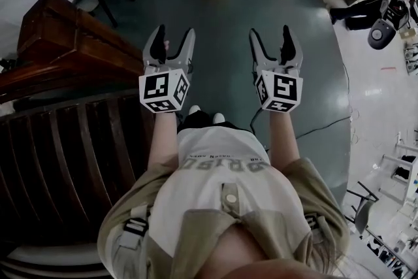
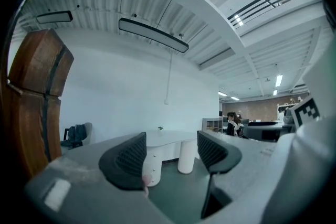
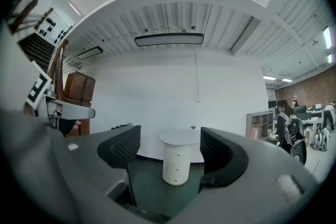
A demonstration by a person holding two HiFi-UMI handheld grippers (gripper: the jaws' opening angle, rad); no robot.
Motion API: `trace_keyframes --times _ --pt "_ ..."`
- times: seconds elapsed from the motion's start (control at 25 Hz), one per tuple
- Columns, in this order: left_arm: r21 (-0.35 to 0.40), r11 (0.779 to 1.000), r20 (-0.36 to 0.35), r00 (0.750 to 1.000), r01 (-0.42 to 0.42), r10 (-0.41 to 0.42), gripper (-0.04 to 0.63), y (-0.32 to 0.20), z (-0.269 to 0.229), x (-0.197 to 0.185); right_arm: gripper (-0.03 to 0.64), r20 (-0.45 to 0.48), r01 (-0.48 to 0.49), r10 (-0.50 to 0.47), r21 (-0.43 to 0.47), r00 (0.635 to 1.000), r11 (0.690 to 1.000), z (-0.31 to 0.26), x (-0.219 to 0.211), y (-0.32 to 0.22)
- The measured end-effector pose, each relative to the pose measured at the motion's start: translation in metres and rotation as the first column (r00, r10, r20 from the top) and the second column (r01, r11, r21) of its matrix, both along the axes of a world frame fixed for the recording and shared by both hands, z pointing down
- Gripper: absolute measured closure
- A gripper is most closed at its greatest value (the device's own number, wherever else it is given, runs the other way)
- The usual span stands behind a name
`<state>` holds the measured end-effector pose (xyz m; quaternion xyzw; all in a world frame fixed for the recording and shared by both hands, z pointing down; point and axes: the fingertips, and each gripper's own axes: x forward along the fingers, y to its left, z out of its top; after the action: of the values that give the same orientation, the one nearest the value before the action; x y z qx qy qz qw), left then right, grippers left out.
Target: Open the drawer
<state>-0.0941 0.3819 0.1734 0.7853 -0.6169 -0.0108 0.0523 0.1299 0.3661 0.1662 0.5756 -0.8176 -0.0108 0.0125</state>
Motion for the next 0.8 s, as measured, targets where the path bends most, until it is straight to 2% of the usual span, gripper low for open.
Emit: trace_keyframes --times 0.4,0.8 --pt "-0.018 1.000 0.016 1.000 0.014 -0.014 0.281 -0.035 0.014 -0.008 0.270 0.004 -0.007 0.007 -0.018 1.000 1.000 0.014 0.001 -0.037" --pt "-0.049 0.999 -0.011 1.000 -0.015 0.015 0.281 -0.117 0.025 -0.026 0.270 -0.014 -0.003 0.003 -0.043 1.000 0.999 0.027 -0.022 -0.105"
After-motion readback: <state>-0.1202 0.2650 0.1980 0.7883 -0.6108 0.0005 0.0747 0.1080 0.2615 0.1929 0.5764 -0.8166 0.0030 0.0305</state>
